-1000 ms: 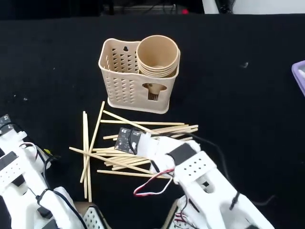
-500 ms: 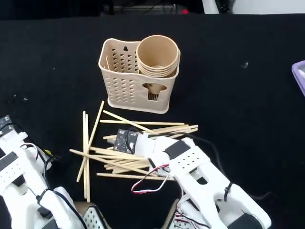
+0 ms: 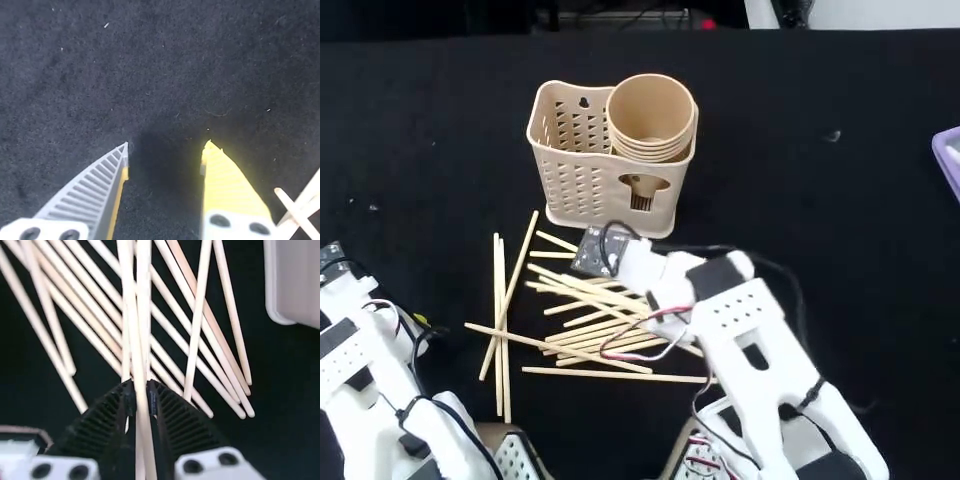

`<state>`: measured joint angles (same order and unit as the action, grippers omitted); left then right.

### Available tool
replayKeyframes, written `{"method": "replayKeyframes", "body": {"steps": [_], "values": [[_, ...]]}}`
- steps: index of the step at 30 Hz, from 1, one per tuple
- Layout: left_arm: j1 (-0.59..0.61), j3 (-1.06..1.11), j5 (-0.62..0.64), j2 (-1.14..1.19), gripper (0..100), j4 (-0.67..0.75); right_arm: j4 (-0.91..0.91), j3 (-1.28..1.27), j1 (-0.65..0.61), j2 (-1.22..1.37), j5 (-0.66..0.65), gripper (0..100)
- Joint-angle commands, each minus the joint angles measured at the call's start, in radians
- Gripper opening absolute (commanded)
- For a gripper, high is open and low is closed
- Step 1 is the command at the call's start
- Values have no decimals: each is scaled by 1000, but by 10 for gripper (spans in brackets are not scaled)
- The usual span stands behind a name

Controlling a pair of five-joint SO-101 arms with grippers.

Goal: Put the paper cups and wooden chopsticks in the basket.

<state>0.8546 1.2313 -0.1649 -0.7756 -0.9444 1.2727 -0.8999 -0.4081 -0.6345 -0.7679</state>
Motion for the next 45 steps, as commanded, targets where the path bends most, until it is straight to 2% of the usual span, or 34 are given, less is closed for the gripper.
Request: {"method": "replayKeyframes", "body": {"steps": [1, 9, 14, 16, 19, 23, 30, 35, 40, 45], "values": [[7, -10, 3, -20, 234, 12, 97, 96, 32, -82, -15, 11], [7, -10, 3, -20, 234, 12, 219, 99, 49, -418, -15, 11], [7, -10, 3, -20, 234, 12, 138, -42, 64, -513, -37, 11], [7, -8, 3, -20, 234, 12, 60, -162, 112, -498, -98, 11], [7, -8, 3, -20, 234, 12, -91, -303, 253, -469, -183, 11], [7, -10, 3, -20, 234, 12, -198, -371, 387, -438, -250, 11], [7, -8, 3, -20, 234, 14, -212, -415, 396, -372, -315, 14], [7, -12, 3, -20, 234, 14, -287, -378, 379, -211, -241, 15], [7, -10, 3, -20, 234, 14, -233, -208, 318, 12, -178, 21], [7, -10, 3, -20, 234, 14, -209, -102, 219, 156, -94, 152]]}}
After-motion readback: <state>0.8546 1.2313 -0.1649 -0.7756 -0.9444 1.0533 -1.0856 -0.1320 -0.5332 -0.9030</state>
